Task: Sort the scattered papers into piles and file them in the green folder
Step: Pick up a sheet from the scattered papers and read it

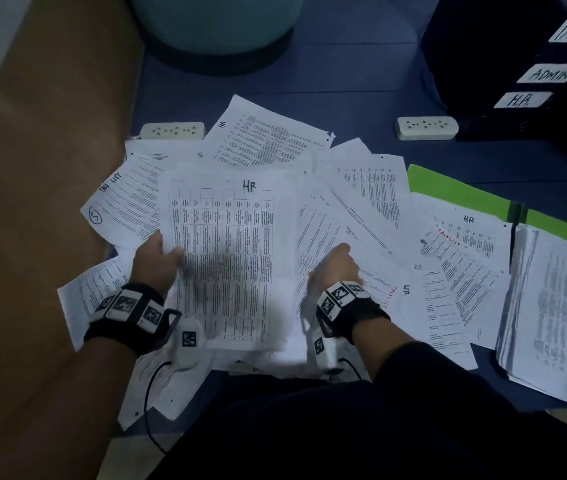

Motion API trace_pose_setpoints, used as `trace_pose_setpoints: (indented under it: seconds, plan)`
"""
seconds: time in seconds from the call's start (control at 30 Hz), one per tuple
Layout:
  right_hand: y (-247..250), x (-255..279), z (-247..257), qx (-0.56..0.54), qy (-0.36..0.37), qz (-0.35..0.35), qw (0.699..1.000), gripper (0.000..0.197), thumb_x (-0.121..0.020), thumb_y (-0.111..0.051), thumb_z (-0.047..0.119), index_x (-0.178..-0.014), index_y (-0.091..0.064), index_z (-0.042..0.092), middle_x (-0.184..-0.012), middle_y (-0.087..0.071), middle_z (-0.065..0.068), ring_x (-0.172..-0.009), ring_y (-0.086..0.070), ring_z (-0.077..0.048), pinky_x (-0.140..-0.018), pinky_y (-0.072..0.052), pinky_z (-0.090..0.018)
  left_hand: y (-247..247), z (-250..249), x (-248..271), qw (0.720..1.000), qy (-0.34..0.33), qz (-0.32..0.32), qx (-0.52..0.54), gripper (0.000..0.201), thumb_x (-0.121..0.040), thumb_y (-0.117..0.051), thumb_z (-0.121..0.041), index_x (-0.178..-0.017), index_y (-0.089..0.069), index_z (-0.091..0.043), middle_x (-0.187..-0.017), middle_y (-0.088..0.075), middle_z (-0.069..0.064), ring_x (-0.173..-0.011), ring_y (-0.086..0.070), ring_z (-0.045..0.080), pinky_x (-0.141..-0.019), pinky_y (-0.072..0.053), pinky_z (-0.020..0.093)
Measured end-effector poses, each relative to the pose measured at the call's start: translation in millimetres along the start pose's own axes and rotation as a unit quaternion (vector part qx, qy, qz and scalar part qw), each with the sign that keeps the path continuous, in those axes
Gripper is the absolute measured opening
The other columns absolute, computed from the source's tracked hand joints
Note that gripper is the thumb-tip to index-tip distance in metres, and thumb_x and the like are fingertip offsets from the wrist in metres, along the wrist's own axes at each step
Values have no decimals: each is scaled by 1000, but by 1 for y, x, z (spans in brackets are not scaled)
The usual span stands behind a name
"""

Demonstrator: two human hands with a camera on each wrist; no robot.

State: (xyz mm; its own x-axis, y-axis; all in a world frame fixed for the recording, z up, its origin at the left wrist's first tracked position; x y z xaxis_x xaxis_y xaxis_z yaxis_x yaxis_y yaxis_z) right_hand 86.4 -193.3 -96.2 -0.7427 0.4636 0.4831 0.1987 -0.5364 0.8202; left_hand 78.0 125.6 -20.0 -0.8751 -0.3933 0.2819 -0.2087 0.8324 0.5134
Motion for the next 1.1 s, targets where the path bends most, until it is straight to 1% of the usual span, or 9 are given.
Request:
trace_pose_setpoints:
  seconds: [0.07,0.2,0.27,0.43,0.57,0.7,0.87,1.03,1.1]
  plan:
    - [6,0,-5,-78,6,-2,997,54,-86,-59,9,-132,-30,5,-97,-58,-12,-88,-58,-22,-82,-49,-36,3,-2,2,1000,-5,-3,2,19,-88,-53,1,-101,-58,-11,-100,-63,11,-93,-61,28,-87,-50,45]
    - [30,5,-19,-189,40,-6,981,29,-89,-54,-2,-113,-38,5,-82,-47,-4,-59,-44,-10,-45,-36,-19,8,-7,6,1000,-19,-9,-19,5,-89,-53,0,-92,-56,-3,-79,-53,26,-69,-49,20,-82,-48,51]
    - [39,2,-23,-145,60,-29,987,9,-92,-51,3,-91,-44,9,-82,-50,-7,-56,-41,-12,-37,-27,-17,7,-5,5,999,-30,8,-16,9,-89,-53,-2,-94,-56,-9,-77,-56,13,-74,-52,22,-83,-49,53]
    - [72,1,-34,-147,105,-99,979,16,-93,-44,6,-78,-48,8,-76,-53,-9,-67,-48,-22,-55,-34,-25,-1,-12,9,997,-31,59,45,26,-90,-49,0,-108,-56,-17,-110,-65,11,-98,-61,29,-89,-49,42]
    - [117,12,-41,-198,146,-177,953,14,-97,-47,12,-89,-58,12,-76,-57,-7,-67,-50,-23,-56,-30,-25,-13,-29,18,993,-39,101,55,23,-94,-48,-3,-108,-56,-20,-110,-65,6,-97,-62,26,-82,-48,37]
    - [144,10,-50,-129,171,-209,954,21,-96,-49,12,-106,-66,4,-101,-60,-20,-92,-56,-33,-75,-38,-29,-27,-50,30,990,-46,112,66,22,-96,-47,-7,-111,-56,-21,-109,-65,-1,-97,-62,20,-85,-49,36]
    - [161,15,-68,-147,181,-255,938,22,-94,-51,7,-107,-68,3,-106,-55,-22,-93,-54,-33,-71,-27,-20,-47,-74,50,988,-60,127,59,13,-99,-46,-13,-110,-49,-20,-89,-53,-15,-79,-52,6,-62,-41,23]
    - [188,20,-78,-185,241,-287,909,15,-90,-54,3,-97,-67,1,-94,-60,-20,-89,-55,-33,-74,-32,-25,-68,-91,64,976,-44,156,146,22,-96,-47,-5,-109,-58,-21,-113,-65,-3,-108,-60,13,-99,-44,36]
    - [200,14,-86,-204,227,-282,910,13,-92,-54,7,-95,-66,3,-91,-61,-17,-87,-55,-32,-71,-31,-25,-77,-100,71,971,-42,169,162,20,-97,-46,-4,-109,-55,-17,-110,-65,-3,-105,-60,9,-98,-44,29]
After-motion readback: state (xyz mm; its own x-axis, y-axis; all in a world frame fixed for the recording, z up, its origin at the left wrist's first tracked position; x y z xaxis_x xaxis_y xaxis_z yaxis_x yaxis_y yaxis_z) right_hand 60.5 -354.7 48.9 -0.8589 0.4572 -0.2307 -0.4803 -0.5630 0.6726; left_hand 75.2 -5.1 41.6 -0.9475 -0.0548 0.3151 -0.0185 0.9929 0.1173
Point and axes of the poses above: each hand's wrist, its own x-axis away from the middle knuckle, its own y-axis out of the back of the hand, z = x × y, the point moved 7 cm from there along -x, towards the middle knuckle
